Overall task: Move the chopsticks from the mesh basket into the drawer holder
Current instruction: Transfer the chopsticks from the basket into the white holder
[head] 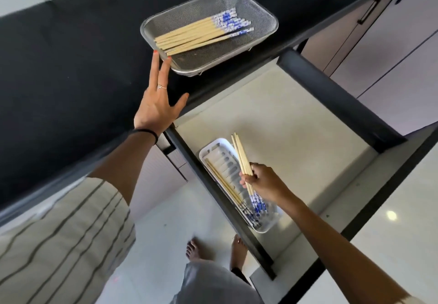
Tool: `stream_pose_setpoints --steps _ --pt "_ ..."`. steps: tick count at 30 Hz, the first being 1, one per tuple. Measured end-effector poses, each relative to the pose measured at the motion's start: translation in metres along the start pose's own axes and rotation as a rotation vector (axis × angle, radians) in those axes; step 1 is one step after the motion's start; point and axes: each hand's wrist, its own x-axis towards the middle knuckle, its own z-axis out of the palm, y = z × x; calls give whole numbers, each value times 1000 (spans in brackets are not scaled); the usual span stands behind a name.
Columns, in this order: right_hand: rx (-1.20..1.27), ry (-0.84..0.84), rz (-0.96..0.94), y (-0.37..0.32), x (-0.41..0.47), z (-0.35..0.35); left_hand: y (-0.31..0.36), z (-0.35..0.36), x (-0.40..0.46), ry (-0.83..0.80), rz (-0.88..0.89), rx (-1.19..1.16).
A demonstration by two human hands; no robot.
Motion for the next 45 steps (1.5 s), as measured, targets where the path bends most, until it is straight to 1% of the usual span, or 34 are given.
stream_pose_setpoints --steps 7,14,18,23,27,31,38,45 --pt "-235 -102 63 10 21 27 0 1 3 -4 -39 56" --pt "-359 -89 78 14 34 42 4 0 4 -12 -43 80" --pt "-381 -71 85 17 33 46 4 0 3 -2 -33 59" --pt "-341 -85 48 21 33 44 4 0 4 11 -25 39" --pt "-336 -28 33 21 32 46 4 0 3 4 -42 49" --pt "-389 40 -7 21 30 49 5 -1 4 -5 -40 54" --pt "-477 48 -57 25 15 58 6 -2 4 -10 -37 53" --pt "-522 13 -93 37 0 50 4 -1 3 -2 -37 67"
